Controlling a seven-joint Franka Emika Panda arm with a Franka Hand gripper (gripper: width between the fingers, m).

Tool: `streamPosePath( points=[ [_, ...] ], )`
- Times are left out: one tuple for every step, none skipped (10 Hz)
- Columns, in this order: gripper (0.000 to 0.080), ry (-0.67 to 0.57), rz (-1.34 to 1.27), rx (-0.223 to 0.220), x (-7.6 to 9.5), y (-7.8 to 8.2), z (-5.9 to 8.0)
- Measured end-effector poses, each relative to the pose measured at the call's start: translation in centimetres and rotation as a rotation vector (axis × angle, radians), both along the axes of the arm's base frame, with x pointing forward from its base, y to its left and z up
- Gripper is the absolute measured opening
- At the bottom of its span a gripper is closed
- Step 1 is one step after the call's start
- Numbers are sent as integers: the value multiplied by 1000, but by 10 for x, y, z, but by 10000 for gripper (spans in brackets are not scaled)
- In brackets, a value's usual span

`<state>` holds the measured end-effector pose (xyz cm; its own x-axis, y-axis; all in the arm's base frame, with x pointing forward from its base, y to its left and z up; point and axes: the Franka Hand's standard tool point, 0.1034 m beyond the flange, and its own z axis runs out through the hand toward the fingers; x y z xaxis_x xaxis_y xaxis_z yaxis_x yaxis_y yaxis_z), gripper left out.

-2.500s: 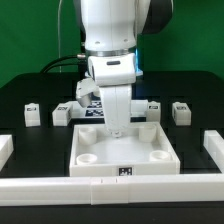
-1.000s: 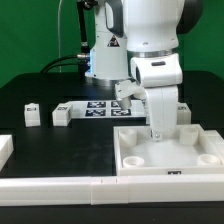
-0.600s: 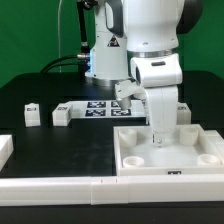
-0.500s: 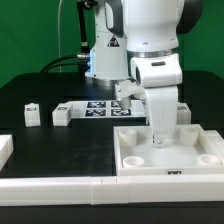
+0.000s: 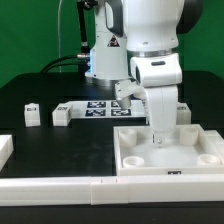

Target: Assemble one leg

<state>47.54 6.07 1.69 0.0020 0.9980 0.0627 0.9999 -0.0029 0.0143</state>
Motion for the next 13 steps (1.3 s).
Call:
streamPosePath(
  points=[
    [648,-10,-16,-8,-6,-2,12],
    [648,-24,-38,-16,-11,-2,26],
    [648,-40,-49,-22,-16,-2,38],
    [648,-39,-61,-22,-17,-2,38],
    [648,-36,-62,-21,-17,-3,36],
    [648,-36,-64,-21,-17,-3,36],
    [648,-30,-174,-15,-17,-2,36],
    [648,-24,-268,-12,-17,-2,36],
    [648,-20,-347,-8,-17,-2,36],
    [648,-9,-497,2,-17,-1,36],
    [648,-3,-570,7,-17,-1,36],
    [648,2,-654,12,-18,0,35],
    [648,19,-850,29,-25,3,33]
  ],
)
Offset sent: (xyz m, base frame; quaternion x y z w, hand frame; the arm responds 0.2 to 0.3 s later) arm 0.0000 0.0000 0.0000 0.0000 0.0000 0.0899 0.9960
